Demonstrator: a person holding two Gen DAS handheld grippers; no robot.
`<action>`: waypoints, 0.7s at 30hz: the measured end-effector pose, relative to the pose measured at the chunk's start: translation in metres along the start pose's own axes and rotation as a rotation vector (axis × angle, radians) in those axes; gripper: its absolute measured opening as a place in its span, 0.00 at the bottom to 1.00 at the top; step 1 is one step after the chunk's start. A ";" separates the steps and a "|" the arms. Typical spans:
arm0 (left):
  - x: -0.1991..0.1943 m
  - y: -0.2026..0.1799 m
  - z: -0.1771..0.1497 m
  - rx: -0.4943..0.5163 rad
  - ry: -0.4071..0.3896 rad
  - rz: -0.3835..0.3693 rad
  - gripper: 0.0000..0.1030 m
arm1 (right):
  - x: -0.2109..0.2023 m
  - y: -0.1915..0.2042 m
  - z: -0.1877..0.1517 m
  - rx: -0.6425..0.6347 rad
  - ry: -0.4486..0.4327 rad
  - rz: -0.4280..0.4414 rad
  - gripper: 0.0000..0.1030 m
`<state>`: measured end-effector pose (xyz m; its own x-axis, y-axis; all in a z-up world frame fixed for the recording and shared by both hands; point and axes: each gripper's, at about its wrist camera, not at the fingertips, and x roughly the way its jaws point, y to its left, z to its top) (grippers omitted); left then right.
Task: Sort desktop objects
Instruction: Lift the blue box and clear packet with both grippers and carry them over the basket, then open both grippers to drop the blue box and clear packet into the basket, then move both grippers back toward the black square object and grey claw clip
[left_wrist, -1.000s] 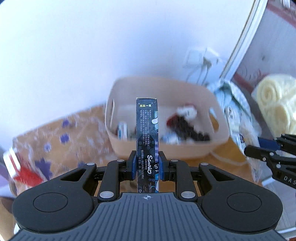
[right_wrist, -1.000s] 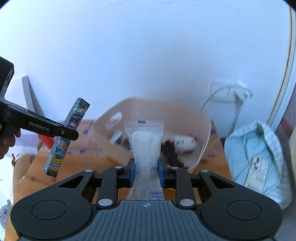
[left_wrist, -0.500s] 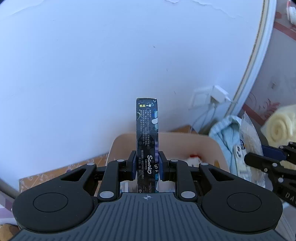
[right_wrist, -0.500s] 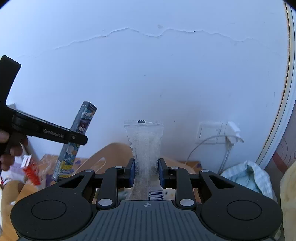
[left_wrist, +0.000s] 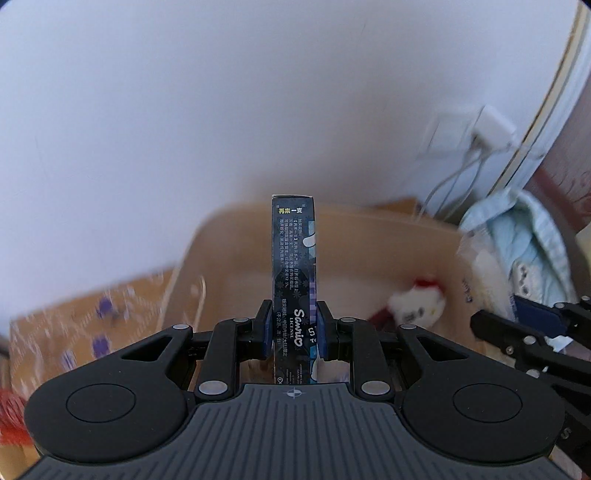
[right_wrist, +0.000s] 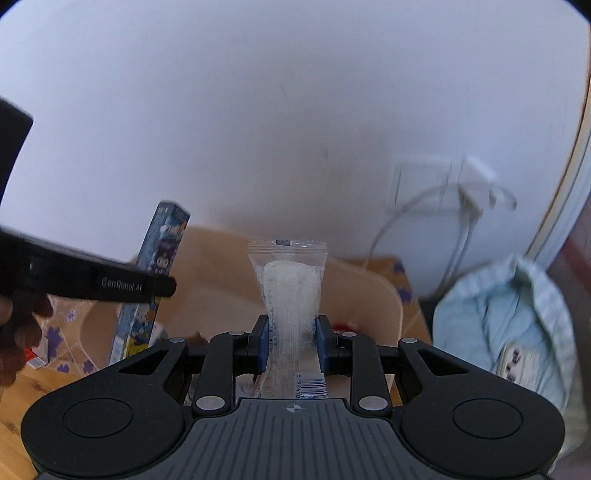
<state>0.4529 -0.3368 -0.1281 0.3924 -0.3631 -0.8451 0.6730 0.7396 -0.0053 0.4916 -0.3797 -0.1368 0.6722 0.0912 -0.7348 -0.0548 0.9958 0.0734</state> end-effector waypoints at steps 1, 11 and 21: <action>0.005 0.001 -0.003 -0.003 0.008 0.009 0.22 | 0.005 0.001 -0.002 0.000 0.014 -0.004 0.23; 0.011 0.010 -0.014 0.003 0.016 -0.017 0.53 | 0.029 0.013 -0.016 -0.041 0.106 -0.042 0.41; -0.049 0.031 -0.035 0.024 -0.079 -0.054 0.63 | -0.029 0.030 -0.020 -0.045 -0.006 -0.013 0.92</action>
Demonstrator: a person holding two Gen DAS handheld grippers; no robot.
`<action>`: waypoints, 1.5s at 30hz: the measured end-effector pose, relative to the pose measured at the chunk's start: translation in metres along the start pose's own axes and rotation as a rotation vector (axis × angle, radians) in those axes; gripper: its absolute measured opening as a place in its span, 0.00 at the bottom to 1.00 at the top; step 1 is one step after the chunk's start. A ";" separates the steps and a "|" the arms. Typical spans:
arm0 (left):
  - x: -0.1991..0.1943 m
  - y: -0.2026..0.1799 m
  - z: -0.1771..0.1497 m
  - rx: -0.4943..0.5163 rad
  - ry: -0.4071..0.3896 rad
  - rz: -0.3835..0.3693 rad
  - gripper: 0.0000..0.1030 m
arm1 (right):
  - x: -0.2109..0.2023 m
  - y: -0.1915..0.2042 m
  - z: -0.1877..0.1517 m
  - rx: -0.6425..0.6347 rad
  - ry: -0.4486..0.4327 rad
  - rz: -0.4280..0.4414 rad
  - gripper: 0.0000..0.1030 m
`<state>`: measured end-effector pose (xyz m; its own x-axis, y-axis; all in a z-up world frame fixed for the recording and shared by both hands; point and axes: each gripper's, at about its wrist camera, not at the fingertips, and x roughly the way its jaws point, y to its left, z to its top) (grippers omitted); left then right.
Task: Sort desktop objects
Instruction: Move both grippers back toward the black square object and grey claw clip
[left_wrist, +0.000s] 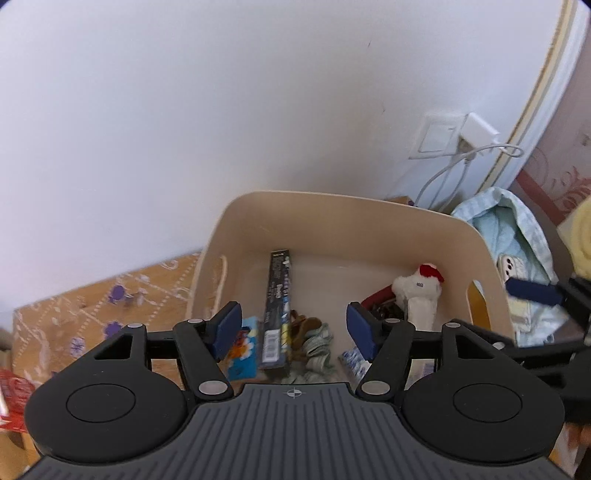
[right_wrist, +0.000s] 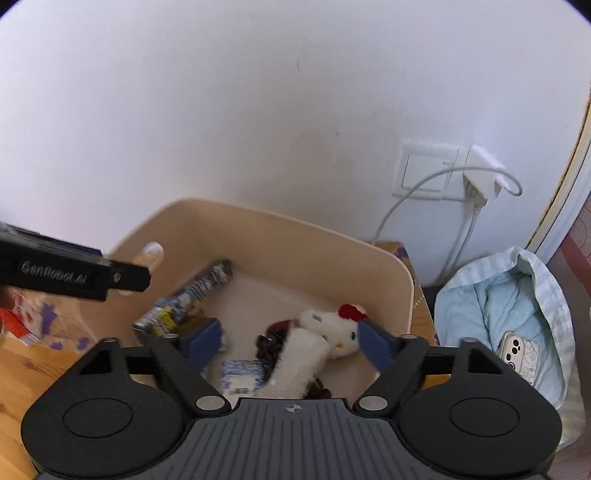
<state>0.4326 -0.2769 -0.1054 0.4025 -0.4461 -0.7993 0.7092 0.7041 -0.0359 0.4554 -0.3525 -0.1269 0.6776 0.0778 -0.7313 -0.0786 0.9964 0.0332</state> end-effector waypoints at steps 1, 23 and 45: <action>-0.008 0.003 -0.004 0.007 -0.011 -0.001 0.63 | -0.006 0.001 -0.001 -0.005 -0.015 0.006 0.95; -0.058 0.038 -0.207 -0.076 0.264 -0.009 0.71 | -0.065 0.052 -0.094 -0.029 0.053 0.068 1.00; -0.033 0.049 -0.231 -0.175 0.264 0.002 0.71 | -0.035 0.089 -0.125 -0.056 0.159 0.097 1.00</action>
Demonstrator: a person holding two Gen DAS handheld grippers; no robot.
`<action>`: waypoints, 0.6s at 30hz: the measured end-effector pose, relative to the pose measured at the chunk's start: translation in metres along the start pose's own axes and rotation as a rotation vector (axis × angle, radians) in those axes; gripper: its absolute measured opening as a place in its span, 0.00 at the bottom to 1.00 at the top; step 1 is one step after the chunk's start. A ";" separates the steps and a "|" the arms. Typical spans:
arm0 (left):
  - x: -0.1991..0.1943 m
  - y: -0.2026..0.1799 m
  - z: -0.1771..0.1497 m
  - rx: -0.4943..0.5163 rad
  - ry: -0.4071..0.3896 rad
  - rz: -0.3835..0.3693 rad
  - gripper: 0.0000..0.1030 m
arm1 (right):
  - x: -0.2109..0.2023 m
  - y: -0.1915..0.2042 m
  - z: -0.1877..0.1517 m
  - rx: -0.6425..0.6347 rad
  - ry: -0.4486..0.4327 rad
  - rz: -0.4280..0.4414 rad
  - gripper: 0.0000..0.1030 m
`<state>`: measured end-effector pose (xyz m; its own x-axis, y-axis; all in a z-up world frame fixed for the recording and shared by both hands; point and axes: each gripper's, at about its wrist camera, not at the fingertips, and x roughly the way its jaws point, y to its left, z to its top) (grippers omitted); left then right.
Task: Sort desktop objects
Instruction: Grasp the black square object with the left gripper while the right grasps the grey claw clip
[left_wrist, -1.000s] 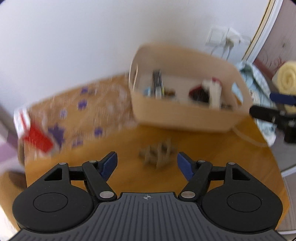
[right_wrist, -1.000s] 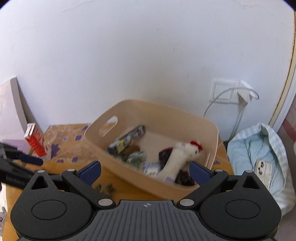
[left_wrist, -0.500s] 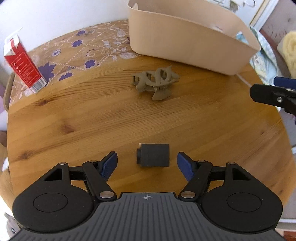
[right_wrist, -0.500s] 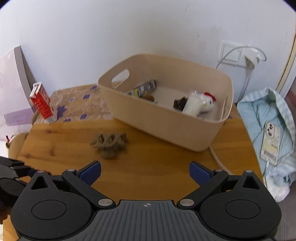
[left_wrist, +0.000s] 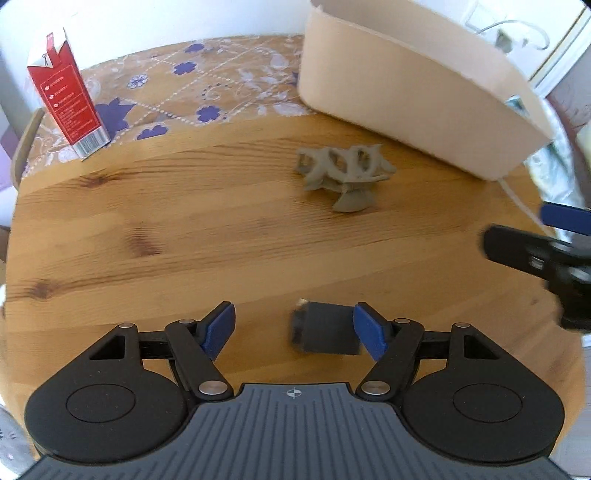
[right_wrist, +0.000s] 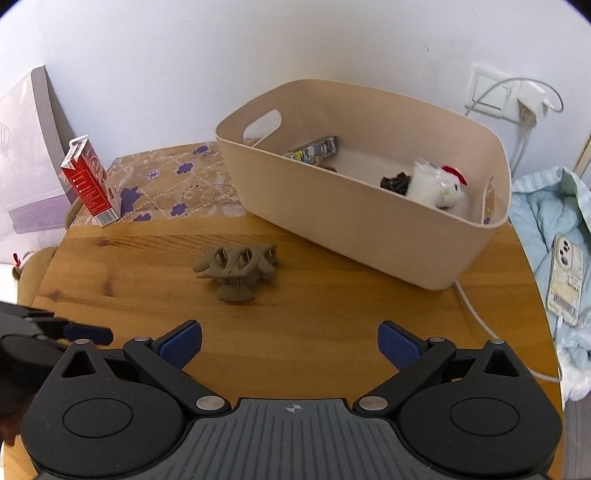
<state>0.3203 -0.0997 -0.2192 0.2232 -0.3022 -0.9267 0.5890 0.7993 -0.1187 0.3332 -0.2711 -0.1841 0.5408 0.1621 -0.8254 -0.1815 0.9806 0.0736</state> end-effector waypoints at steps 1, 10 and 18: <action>-0.002 -0.003 -0.001 0.011 -0.003 -0.004 0.71 | 0.000 0.001 0.001 -0.002 -0.003 -0.001 1.00; 0.014 -0.015 -0.011 0.027 -0.009 0.081 0.69 | 0.012 0.001 0.002 -0.004 0.028 0.020 1.00; 0.023 0.013 -0.012 -0.021 -0.014 0.158 0.64 | 0.033 0.007 0.004 0.003 0.005 0.068 1.00</action>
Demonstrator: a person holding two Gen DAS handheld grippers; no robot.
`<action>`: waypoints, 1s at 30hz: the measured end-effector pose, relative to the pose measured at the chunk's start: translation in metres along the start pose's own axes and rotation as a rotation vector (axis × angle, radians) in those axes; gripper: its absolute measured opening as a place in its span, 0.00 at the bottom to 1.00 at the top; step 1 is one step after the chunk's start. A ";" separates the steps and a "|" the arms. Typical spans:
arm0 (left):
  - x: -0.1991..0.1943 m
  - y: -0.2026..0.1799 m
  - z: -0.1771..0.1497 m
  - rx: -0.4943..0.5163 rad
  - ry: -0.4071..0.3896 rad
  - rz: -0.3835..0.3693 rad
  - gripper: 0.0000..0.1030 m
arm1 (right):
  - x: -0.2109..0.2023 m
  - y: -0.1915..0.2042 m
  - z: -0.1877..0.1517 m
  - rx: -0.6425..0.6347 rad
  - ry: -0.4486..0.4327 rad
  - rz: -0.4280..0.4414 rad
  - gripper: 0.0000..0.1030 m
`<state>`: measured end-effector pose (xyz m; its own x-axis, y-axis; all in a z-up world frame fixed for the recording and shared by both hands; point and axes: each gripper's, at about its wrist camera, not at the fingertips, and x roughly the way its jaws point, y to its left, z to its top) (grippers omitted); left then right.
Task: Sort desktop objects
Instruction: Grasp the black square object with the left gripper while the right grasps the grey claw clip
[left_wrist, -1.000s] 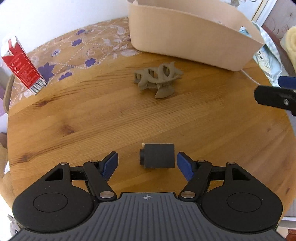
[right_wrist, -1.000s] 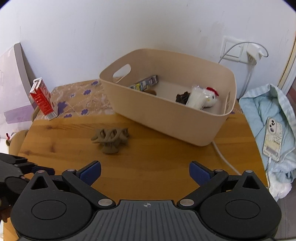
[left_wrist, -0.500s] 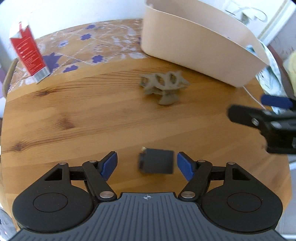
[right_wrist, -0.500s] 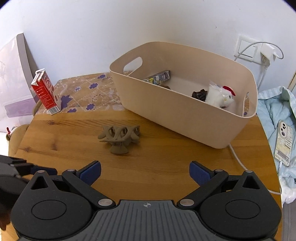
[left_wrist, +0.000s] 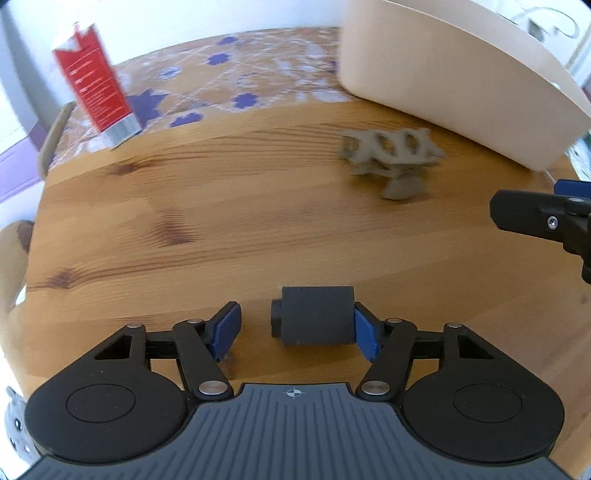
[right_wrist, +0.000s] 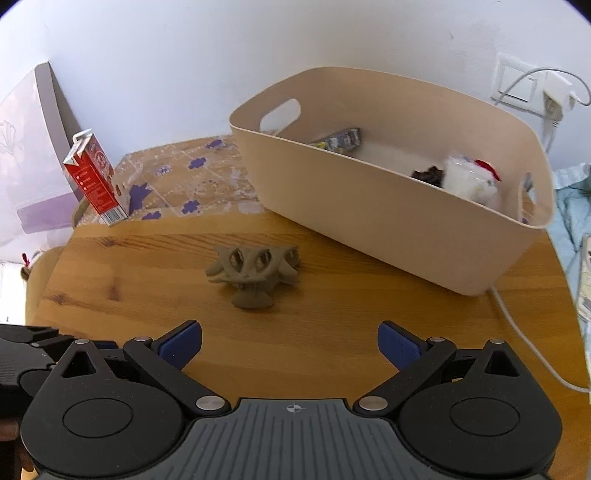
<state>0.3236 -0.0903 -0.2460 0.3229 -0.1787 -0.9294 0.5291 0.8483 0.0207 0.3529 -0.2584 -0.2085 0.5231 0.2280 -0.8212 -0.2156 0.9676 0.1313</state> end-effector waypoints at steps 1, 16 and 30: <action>0.001 0.005 0.001 -0.013 0.002 0.007 0.64 | 0.004 0.002 0.001 0.000 -0.007 0.001 1.00; 0.005 0.042 0.001 -0.164 -0.011 0.070 0.67 | 0.078 0.049 0.021 -0.144 -0.023 -0.014 1.00; 0.005 0.044 0.005 -0.248 0.005 0.120 0.57 | 0.112 0.050 0.030 -0.100 -0.005 -0.045 0.82</action>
<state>0.3530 -0.0562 -0.2476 0.3676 -0.0679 -0.9275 0.2792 0.9594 0.0404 0.4250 -0.1813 -0.2775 0.5382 0.1852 -0.8222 -0.2726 0.9614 0.0381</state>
